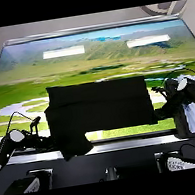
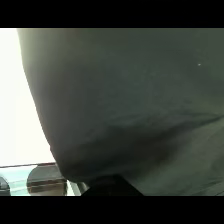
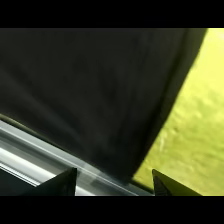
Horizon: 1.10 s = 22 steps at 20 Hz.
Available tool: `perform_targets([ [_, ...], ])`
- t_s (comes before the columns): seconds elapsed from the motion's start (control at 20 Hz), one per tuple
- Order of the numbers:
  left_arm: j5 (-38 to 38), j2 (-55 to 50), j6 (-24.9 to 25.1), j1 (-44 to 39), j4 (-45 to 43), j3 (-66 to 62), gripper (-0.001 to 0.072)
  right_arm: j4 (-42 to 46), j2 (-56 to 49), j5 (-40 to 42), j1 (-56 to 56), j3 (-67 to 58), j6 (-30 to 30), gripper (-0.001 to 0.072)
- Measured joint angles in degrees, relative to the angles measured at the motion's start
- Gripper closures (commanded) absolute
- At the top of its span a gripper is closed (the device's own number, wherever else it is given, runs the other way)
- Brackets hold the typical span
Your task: Fold the shirts.
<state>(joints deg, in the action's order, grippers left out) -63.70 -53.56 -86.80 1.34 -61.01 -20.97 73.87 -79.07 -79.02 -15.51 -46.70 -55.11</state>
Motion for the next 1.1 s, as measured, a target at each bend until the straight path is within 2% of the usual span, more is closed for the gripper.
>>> perform_targets([
  [0.05,0.13,0.17,0.00,-0.02,0.00,0.00,0.0680,-1.09,0.07,0.17,-0.04,0.72,-0.42,0.0233],
  [0.1,0.11,0.42,0.00,-0.02,0.00,0.00,0.0680,-1.79,0.07,0.46,-0.07,1.29,-0.92,0.0324],
  [0.2,0.13,0.90,0.09,-0.02,0.00,0.00,0.0680,-2.82,0.04,2.78,-0.02,2.19,-1.22,0.0686],
  [0.5,-0.22,2.99,1.53,-0.02,0.00,-5.09,0.0682,-3.85,1.46,5.44,0.07,0.44,-0.28,0.0695],
  [0.8,-0.92,3.54,1.95,-0.02,-0.02,-16.33,0.0683,-6.29,3.67,6.38,0.07,-9.14,0.63,0.0696],
  [1.1,4.20,-4.92,2.91,-0.04,0.02,-27.47,0.0683,-6.91,-0.59,11.82,1.60,-21.53,1.64,0.0695],
])
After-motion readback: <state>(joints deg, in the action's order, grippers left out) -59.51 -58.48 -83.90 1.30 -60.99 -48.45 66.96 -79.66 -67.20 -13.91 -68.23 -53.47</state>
